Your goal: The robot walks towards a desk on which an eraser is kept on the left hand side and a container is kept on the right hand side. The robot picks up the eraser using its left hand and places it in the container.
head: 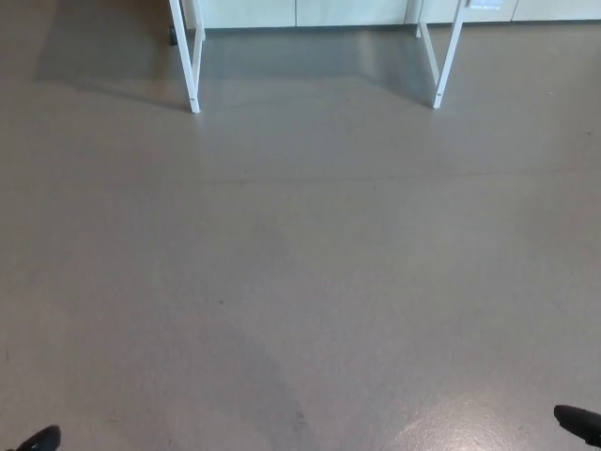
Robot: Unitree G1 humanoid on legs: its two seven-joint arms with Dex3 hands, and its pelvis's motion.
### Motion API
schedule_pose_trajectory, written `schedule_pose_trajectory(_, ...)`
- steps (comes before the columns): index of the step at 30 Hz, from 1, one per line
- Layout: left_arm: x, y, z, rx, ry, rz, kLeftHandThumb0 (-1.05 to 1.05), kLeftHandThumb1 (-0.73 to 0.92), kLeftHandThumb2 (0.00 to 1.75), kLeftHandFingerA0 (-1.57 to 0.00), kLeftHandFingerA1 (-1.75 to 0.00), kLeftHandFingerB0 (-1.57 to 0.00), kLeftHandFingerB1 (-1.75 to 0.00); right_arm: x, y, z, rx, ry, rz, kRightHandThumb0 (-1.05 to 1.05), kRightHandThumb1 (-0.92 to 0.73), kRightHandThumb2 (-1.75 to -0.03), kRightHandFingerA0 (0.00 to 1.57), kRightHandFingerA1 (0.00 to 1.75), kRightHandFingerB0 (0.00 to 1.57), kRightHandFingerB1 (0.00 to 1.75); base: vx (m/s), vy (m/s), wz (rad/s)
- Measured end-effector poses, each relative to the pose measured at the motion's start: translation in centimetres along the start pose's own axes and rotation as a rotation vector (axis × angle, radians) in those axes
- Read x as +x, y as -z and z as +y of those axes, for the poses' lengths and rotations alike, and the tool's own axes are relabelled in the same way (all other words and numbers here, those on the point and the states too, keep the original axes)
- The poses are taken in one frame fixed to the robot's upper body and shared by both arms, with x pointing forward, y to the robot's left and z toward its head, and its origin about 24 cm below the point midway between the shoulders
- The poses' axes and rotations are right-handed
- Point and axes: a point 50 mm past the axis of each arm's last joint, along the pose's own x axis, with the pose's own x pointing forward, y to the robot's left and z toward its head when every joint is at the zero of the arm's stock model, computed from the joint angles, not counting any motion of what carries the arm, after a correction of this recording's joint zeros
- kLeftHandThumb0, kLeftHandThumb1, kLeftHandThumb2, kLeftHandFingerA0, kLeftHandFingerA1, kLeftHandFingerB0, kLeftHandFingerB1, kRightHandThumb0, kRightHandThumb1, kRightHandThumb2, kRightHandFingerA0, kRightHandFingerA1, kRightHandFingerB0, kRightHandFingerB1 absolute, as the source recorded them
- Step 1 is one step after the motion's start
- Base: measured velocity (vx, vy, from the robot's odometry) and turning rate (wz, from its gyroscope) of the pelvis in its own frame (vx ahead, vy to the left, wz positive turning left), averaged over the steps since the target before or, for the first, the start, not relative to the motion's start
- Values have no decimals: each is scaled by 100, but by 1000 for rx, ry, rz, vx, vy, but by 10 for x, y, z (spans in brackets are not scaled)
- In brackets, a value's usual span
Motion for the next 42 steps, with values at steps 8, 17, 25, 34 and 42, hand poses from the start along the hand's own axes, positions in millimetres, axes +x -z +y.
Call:
schedule_pose_trajectory(8, -4, 4, 0, -38, 25, 4, -20, 62, 61, -22, -33, -18, -29, -1, 2, 1, 15, -18, 3, -34, -42, -65, 56, 52, 39, 46, 0, 0, 0)
schedule_pose_trajectory(17, -7, 6, 0, -54, 27, 7, -20, 63, 62, -20, -33, -17, -28, -2, 3, 2, 8, -23, 6, -34, -42, -65, 57, 51, 39, 46, 0, 0, 0)
schedule_pose_trajectory(25, -7, 5, 0, -57, 34, 1, -20, 62, 61, -21, -33, -18, -29, -1, 2, 2, -1, -24, 3, -35, -42, -65, 57, 51, 39, 46, 0, 0, 0)
schedule_pose_trajectory(34, -5, 0, -2, -59, 41, -18, -19, 63, 61, -21, -33, -18, -28, -2, 3, 2, 1, -24, 3, -37, -41, -68, 56, 52, 38, 47, 30, -6, 15)
schedule_pose_trajectory(42, -8, 4, -1, -64, 38, 1, -22, 62, 62, -22, -33, -18, -29, 0, 1, 1, -1, -24, -6, -39, -42, -69, 55, 53, 36, 47, 39, 155, -16)
